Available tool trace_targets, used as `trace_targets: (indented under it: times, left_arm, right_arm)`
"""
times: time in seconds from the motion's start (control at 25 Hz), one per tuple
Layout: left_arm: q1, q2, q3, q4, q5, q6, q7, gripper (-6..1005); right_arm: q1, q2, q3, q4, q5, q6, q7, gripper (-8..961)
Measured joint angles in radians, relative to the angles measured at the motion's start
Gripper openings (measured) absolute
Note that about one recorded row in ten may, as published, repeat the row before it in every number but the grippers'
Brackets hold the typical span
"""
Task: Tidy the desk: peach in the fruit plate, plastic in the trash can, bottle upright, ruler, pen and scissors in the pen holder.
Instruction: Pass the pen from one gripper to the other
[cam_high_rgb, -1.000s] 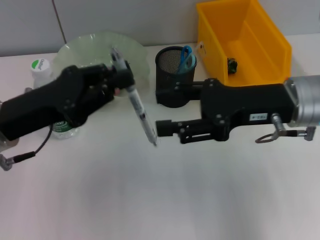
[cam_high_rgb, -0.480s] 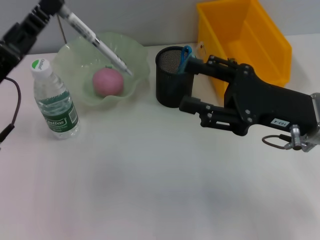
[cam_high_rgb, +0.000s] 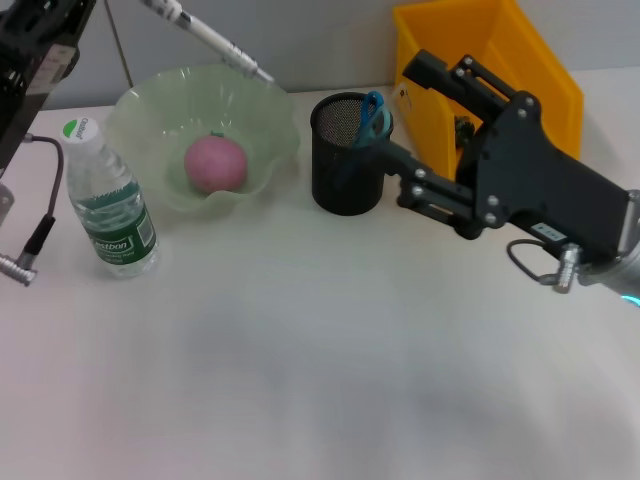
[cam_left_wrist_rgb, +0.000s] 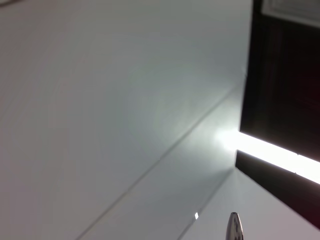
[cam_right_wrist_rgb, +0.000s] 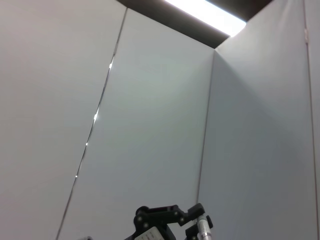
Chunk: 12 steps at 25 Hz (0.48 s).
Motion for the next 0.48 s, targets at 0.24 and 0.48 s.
trace_targets:
  times: [0.24,0.48]
  left_arm:
    - [-0.037,-0.001,-0.021,-0.067,-0.022,-0.026,-0.018,137]
    - [-0.061,-0.001,-0.049,-0.112,-0.024,-0.048,-0.023,137]
  right_arm:
    - [0.075,0.001,0.006,0.14,0.032,-0.012,-0.226,752]
    - [0.113,0.001,0.012,0.185,0.053,-0.004,-0.336,752]
